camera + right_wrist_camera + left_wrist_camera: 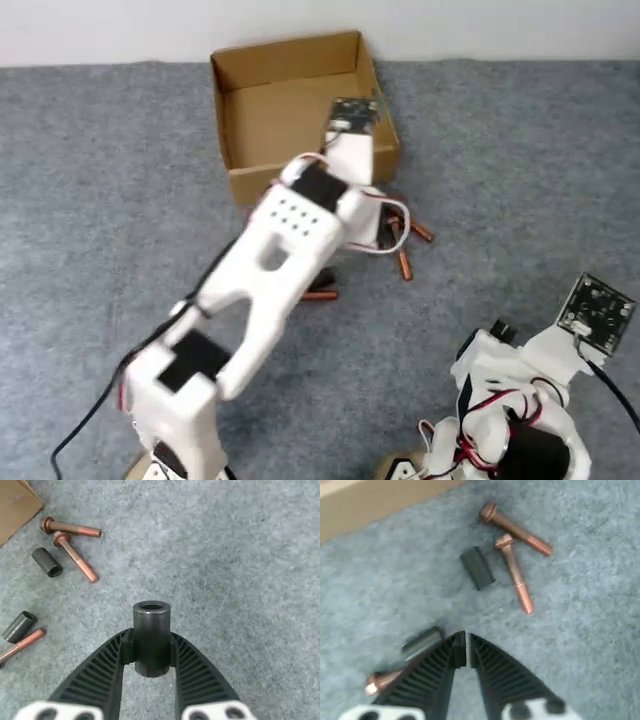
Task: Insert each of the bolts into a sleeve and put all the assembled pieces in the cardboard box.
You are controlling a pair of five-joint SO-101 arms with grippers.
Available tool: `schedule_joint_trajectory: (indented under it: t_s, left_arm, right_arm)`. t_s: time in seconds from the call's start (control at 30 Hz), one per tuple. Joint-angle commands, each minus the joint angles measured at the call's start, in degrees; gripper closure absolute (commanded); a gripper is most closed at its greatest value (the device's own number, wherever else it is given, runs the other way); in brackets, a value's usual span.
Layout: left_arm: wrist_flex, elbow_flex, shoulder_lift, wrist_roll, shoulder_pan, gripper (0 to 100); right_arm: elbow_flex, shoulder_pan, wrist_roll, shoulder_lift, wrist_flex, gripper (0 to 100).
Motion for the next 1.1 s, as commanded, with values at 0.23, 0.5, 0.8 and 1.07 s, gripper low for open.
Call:
schedule_joint_trajectory:
  t_s: [0.23,0.5,0.8,1.07]
  left_arm:
    - [10.6,-36.6,24.1,2.3,3.3,82]
    - [14.8,-59.2,42.5,2.3,3.0,82]
    - [13.9,-66.2,54.1,2.3,1.7,82]
    - [13.9,-66.0,54.5,2.1,0.8,82]
  right_arm:
    - [-0.4,0.5,-0.9,-0.1,-1.2,99.1]
    - [-0.4,0.5,-0.9,-0.1,-1.2,99.1]
    - [-0.4,0.5,-0.9,-0.1,-1.2,99.1]
    - [-0.4,0.5,-0.9,-0.1,-1.2,99.1]
